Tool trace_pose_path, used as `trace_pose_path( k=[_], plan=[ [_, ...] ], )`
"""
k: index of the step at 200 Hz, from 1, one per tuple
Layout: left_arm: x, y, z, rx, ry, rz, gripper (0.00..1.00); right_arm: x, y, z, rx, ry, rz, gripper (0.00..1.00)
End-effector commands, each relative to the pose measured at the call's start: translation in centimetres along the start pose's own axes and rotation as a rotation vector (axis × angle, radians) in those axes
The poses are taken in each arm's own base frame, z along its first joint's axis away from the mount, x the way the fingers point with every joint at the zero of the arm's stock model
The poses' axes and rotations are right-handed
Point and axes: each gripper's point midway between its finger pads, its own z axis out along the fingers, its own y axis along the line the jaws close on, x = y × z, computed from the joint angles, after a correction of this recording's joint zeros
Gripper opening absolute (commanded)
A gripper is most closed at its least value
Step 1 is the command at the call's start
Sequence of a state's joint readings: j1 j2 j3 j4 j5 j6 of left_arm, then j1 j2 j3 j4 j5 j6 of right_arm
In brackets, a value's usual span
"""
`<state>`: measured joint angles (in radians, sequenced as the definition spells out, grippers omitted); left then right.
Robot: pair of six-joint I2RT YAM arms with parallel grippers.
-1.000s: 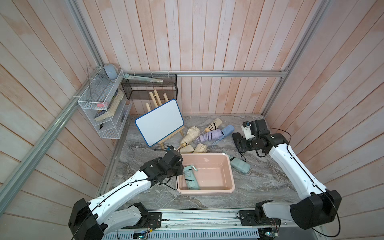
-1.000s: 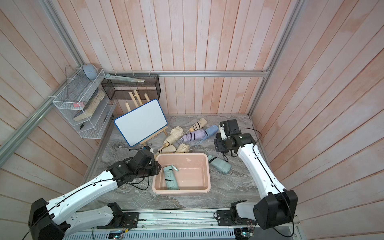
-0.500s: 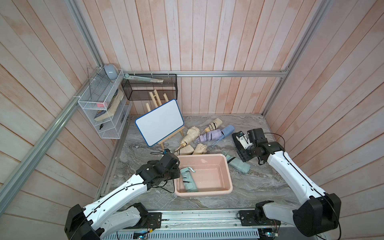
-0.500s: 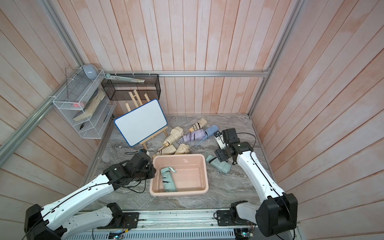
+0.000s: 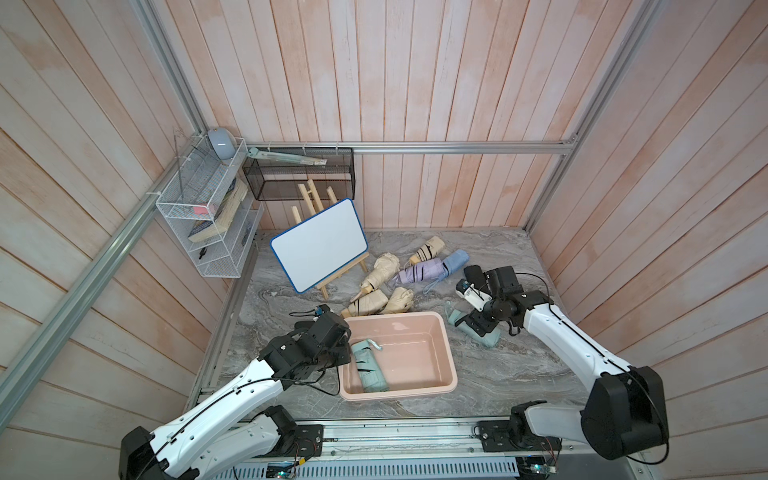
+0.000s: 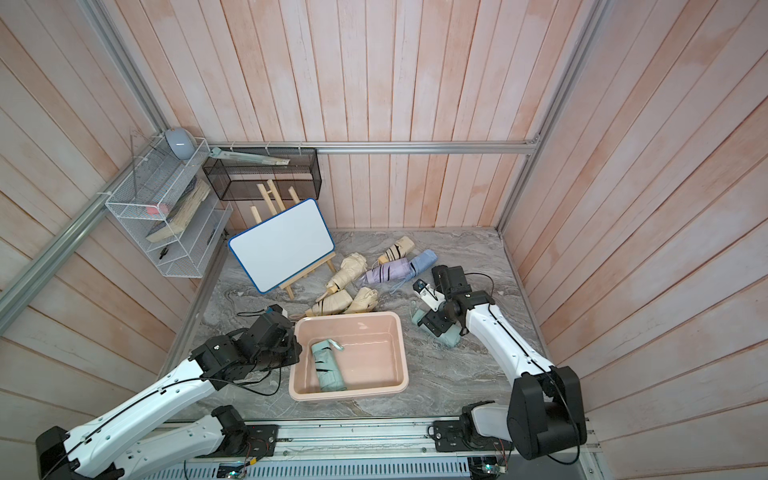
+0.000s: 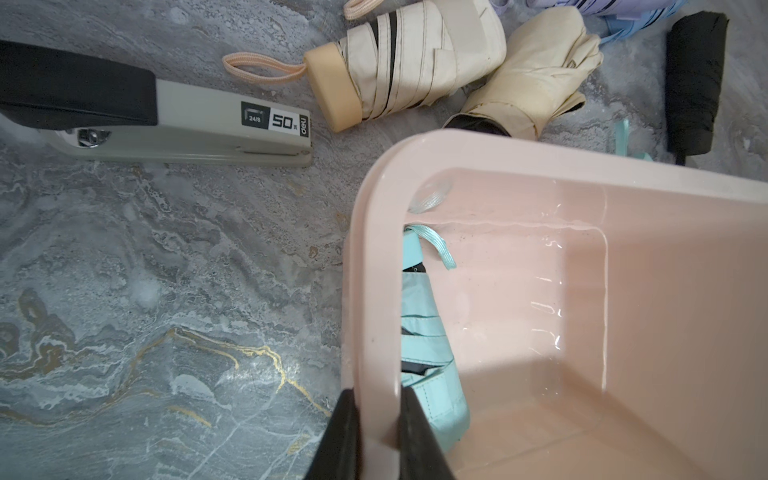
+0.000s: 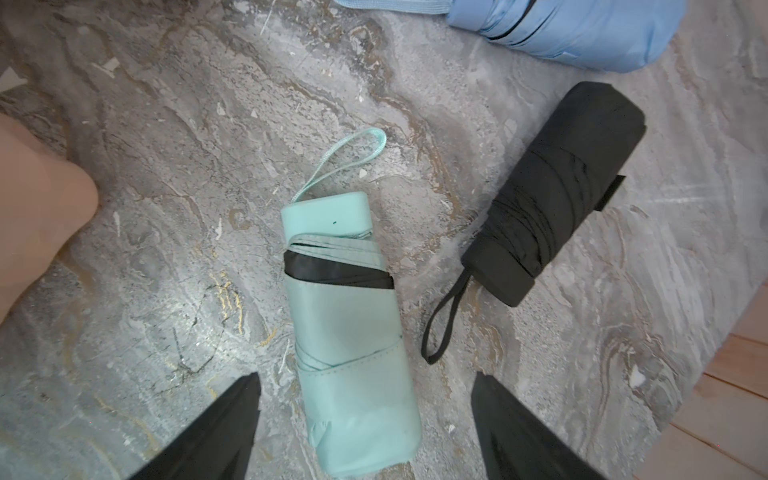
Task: Put the umbrella into the storage box
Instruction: Pick up the umbrella from the center of the board.
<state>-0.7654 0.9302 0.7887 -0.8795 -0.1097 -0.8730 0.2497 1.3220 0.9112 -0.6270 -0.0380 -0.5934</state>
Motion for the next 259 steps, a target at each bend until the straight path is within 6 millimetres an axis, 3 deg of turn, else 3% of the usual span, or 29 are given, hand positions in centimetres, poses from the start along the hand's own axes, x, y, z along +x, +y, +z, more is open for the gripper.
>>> trace_pose_path(
  k=[1, 67, 161, 195, 219, 259],
  plan=[
    [0.3, 1.1, 0.1, -0.034, -0.003, -0.038, 0.16, -0.1, 0.6, 1.5, -0.041, -0.013, -0.048, 0.87],
    [0.3, 1.3, 0.0, -0.039, -0.005, -0.048, 0.16, 0.8, 0.3, 5.4, -0.039, 0.035, -0.074, 0.87],
    [-0.1, 1.3, -0.1, -0.040, -0.028, -0.060, 0.15, 2.8, 0.9, 8.1, -0.067, 0.093, -0.067, 0.80],
    [-0.6, 0.9, -0.2, -0.030, -0.044, -0.057, 0.15, 3.2, 1.7, 8.7, -0.113, 0.106, -0.055, 0.69],
    [-0.9, 0.6, -0.2, -0.021, -0.052, -0.072, 0.15, 3.7, 2.7, 8.5, -0.155, 0.106, -0.058, 0.56],
    [-0.9, 0.1, 0.2, -0.004, -0.051, -0.108, 0.11, 3.1, 2.8, 6.7, -0.150, 0.063, -0.009, 0.35]
  ],
)
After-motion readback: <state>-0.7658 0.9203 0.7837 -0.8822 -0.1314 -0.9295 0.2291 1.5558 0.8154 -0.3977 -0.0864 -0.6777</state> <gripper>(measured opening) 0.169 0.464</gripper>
